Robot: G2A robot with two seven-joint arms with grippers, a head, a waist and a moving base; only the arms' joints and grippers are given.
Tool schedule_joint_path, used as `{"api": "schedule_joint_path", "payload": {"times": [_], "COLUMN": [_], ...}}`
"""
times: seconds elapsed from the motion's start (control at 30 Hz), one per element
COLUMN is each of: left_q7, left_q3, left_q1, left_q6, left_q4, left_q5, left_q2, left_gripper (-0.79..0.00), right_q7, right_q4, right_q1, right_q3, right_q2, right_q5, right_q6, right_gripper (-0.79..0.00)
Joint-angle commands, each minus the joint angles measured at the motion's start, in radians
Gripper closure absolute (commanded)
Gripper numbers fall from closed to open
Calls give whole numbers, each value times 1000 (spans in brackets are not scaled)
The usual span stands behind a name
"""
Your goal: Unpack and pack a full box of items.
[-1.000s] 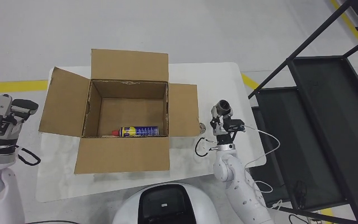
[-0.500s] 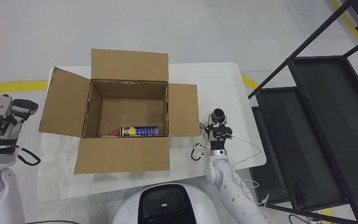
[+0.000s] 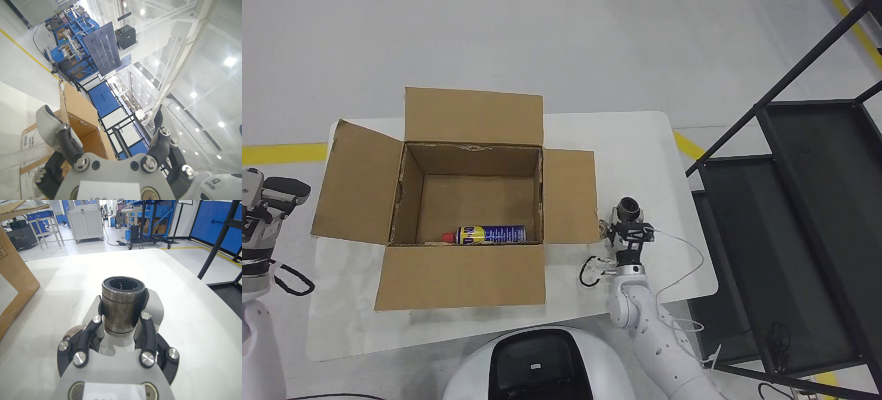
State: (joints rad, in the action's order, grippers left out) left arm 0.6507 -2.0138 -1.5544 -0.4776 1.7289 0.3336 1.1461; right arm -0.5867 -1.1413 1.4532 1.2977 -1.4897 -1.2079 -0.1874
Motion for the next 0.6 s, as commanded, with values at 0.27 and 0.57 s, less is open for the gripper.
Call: {"api": "schedule_joint_path", "payload": {"times": [0.27, 0.57], "left_q7": [0, 0], "left_q3": [0, 0], "left_q1": [0, 0], "left_q6": [0, 0], "left_q4": [0, 0], "left_q5": [0, 0], "left_q2": [0, 0], "left_gripper": [-785, -785], "right_q7": [128, 82], "right_q4": [-71, 14], "right_q1": [28, -12], "right_q3": [28, 21], "right_q2": [17, 13], "right_q5": [-62, -60], "right_q6": [32, 33], "right_gripper": [0, 0]}}
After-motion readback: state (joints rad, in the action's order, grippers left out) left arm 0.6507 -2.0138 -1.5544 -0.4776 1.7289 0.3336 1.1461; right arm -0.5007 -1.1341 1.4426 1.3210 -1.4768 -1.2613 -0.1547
